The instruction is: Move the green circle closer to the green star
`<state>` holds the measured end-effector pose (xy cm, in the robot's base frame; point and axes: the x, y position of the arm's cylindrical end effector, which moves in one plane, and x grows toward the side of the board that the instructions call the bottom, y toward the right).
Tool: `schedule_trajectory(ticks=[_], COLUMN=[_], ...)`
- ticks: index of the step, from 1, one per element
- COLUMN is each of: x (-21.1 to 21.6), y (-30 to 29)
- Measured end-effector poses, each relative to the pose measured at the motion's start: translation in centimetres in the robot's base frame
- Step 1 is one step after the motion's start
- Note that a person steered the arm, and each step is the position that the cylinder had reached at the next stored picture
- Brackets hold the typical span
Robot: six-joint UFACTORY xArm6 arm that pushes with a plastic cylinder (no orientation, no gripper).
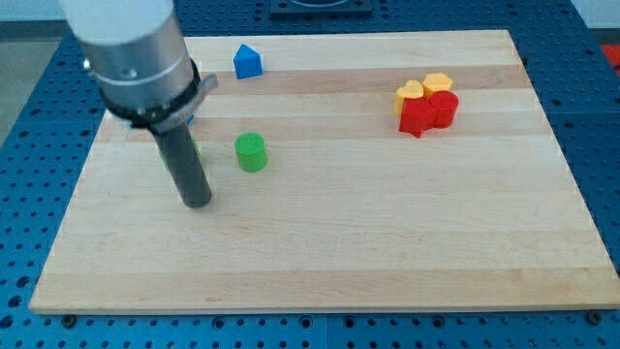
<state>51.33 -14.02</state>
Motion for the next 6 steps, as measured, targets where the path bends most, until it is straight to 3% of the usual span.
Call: schedule_trajectory(ticks=[2,4,6], x=[-0.7,-6.7,-8.8], y=[11.2,12.3,8.2])
